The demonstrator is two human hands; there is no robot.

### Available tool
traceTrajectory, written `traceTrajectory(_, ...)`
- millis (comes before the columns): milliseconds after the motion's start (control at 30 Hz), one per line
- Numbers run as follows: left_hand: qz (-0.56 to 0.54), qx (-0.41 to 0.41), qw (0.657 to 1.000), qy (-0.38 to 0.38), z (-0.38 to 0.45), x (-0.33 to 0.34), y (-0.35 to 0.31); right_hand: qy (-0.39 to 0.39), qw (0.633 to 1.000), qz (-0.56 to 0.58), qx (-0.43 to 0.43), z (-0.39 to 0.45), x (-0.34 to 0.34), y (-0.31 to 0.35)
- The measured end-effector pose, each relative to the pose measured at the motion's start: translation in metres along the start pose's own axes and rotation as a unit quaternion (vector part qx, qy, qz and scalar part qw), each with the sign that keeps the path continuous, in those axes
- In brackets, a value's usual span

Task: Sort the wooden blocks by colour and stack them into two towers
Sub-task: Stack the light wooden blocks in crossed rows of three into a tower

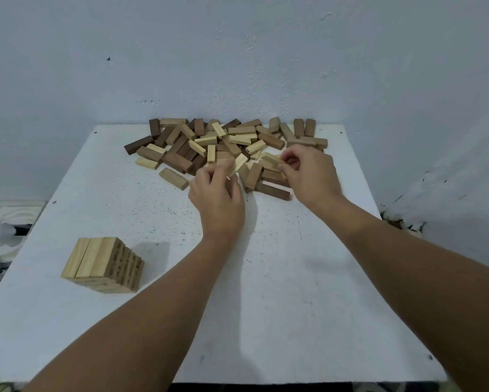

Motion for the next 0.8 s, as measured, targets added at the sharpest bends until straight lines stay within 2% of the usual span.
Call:
traceTrajectory(167, 0.001, -0.017, 0.999, 0.051, -0.047, -0.028, -0.009, -0.025, 0.996, 0.077, 0.042, -0.052, -0.01, 0.008)
traceTrajectory(367, 0.049, 0.001, 0.985, 0.168, -0.095, -0.068, -0.008, 0.039, 0.987, 0.136, 0.081, -0.136, -0.002, 0.018)
traceTrajectory(533, 0.064, 0.064, 0.965, 0.246, -0.118, -0.083, -0.002, 0.102, 0.979, 0.152, 0.09, -0.172, -0.004, 0.028)
traceTrajectory(600, 0.042, 0.067, 0.965, 0.25, -0.12, -0.087, -0.001, 0.09, 0.983, 0.127, 0.095, -0.171, -0.009, 0.025)
traceTrajectory(667, 0.033, 0.069, 0.968, 0.241, -0.119, -0.087, 0.001, 0.065, 0.992, 0.043, 0.098, -0.169, -0.013, 0.018)
traceTrajectory(800, 0.061, 0.085, 0.963, 0.247, -0.12, -0.081, 0.002, 0.039, 0.996, -0.033, 0.074, -0.179, -0.008, 0.001)
Point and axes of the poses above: each hand's wrist, its own z-axis towards the middle knuckle, its own x-axis out of the palm, y = z × x, the point moved 2 cm from there along z, towards the middle knuckle, and after that the axes turned 4 degrees about -x, right-handed, at the moved point
